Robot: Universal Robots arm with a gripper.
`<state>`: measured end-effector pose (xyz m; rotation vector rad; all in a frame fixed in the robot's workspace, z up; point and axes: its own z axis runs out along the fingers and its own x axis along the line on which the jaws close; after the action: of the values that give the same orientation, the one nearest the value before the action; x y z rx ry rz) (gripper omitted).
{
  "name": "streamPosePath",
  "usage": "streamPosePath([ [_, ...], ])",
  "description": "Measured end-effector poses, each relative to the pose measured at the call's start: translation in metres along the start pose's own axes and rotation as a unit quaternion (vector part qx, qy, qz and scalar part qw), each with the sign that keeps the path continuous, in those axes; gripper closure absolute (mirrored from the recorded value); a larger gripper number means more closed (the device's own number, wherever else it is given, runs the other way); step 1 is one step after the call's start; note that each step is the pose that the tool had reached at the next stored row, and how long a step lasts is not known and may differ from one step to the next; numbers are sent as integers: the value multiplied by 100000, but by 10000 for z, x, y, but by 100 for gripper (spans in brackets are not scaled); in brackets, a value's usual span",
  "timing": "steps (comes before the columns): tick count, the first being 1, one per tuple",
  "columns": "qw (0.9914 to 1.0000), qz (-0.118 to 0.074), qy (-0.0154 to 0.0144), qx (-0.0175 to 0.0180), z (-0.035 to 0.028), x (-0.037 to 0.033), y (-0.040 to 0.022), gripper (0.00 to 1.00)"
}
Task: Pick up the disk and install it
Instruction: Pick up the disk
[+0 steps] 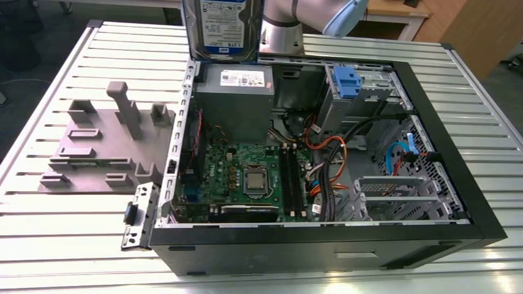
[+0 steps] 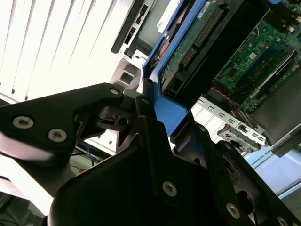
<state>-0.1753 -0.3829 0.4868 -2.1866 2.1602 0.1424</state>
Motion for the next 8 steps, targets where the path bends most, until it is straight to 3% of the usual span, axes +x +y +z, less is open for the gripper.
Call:
streamPosePath([
  [8, 99998, 7, 612, -8, 0, 1, 0, 63],
])
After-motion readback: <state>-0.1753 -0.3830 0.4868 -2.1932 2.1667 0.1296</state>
